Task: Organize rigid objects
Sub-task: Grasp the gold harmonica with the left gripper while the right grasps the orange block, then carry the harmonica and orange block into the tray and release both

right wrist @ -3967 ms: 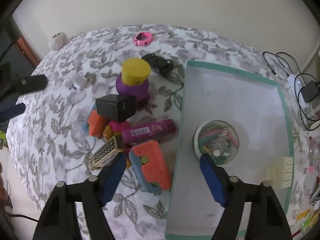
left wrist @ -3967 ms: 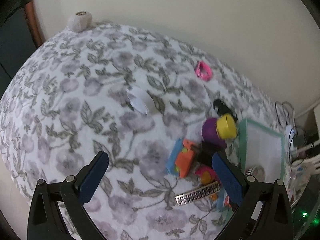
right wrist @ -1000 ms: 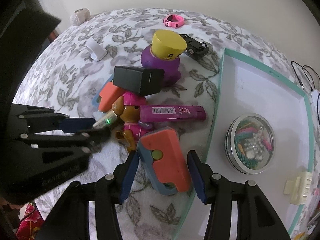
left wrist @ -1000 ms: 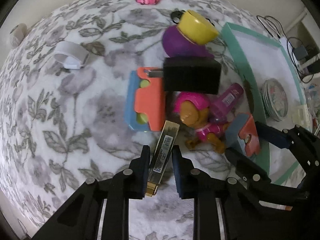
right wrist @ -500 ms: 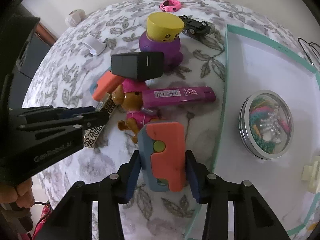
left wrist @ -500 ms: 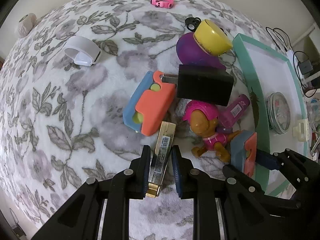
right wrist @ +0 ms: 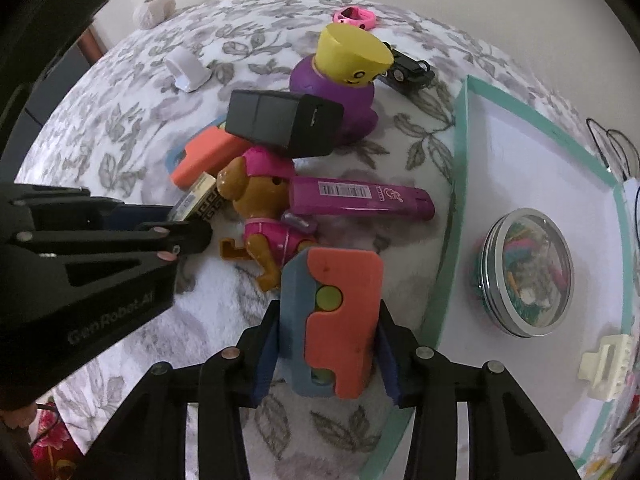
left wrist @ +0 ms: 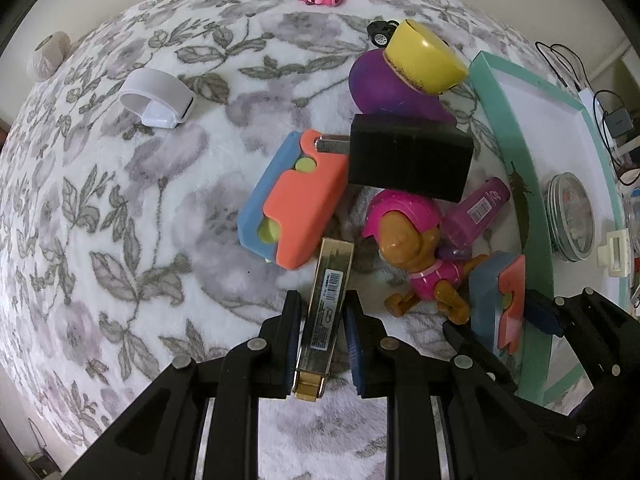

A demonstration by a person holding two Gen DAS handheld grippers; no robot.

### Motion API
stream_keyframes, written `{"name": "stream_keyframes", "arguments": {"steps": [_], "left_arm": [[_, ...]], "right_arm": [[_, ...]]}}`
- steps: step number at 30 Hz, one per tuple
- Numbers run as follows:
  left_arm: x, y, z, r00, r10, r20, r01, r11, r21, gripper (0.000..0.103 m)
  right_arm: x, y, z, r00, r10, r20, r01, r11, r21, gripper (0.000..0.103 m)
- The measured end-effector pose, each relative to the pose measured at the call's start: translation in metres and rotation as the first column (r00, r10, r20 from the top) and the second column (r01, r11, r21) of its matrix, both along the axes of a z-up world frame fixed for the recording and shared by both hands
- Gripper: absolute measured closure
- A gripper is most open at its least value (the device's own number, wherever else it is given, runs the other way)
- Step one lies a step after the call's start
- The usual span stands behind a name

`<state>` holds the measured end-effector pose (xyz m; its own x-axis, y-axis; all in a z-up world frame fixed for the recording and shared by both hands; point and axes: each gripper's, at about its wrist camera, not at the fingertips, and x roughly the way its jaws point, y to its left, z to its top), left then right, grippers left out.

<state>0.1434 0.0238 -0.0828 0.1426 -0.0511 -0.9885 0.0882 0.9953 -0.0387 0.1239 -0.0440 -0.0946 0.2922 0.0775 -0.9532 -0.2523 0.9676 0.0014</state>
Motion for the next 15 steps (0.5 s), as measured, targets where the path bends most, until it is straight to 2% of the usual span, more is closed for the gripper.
{"name": "stream_keyframes", "arguments": {"steps": [7,15], "left_arm": [[0.000,0.000,0.007,1.000,0.005,0.017,-0.005,1.000,0.005,0.085],[0.002,0.005,0.030,0.997,0.025,0.077,-0.025,1.000,-0.005,0.087]], "right_arm": [[0.002,-0.011,0.009,0.999,-0.029,-0.022,0.030,0.998,0.046,0.058],[0.001,-0.025,0.043,0.997,-0.068,0.025,0.065,0.993,0.097,0.058]]}}
